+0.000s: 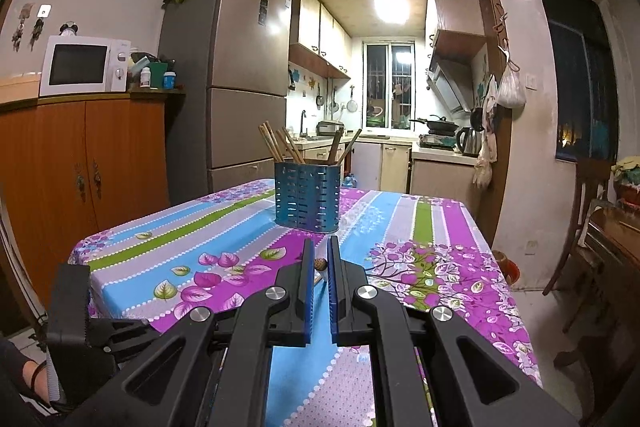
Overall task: Organize utensils
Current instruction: 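Close the left gripper on the last chopstick while the right gripper holds its own, then carry both chopsticks over the blue holder and lower them inside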
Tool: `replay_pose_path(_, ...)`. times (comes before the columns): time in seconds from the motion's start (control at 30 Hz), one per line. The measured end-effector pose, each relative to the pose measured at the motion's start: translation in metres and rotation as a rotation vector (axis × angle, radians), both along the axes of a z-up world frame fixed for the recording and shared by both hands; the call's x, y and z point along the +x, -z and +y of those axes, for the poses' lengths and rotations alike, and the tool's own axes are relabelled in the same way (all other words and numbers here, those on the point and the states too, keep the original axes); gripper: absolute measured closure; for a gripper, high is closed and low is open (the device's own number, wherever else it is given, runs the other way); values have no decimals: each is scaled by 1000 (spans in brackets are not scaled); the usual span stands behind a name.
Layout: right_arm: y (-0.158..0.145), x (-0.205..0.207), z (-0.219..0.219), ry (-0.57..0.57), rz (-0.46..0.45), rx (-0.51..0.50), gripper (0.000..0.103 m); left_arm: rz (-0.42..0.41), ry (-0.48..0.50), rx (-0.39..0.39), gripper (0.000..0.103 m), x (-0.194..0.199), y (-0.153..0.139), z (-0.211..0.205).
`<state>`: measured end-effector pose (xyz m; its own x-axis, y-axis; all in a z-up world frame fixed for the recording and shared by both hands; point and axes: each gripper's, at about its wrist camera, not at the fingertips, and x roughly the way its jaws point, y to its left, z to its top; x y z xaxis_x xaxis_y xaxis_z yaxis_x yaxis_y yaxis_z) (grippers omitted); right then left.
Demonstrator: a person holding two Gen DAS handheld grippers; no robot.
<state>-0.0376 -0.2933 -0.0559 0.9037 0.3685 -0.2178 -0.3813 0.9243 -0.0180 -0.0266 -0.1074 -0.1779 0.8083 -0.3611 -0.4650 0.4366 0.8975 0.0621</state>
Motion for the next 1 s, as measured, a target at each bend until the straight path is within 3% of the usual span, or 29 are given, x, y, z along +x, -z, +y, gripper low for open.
replay_pose_path(0.03, 0, 0, 0, 0, -1, 1, 96, -4, 3, 3, 94, -1, 1, -2)
replay_pose_path(0.33, 4, -3, 1, 0, 1, -4, 96, -57, 2, -8, 92, -5, 7, -1)
replay_pose_path(0.57, 3, -6, 3, 11, -25, -5, 96, -34, -23, -16, 96, 0, -2, 6)
replay_pose_path(1.0, -25, -3, 3, 4, -119, -24, 96, -298, -60, -41, 98, 2, -89, 14)
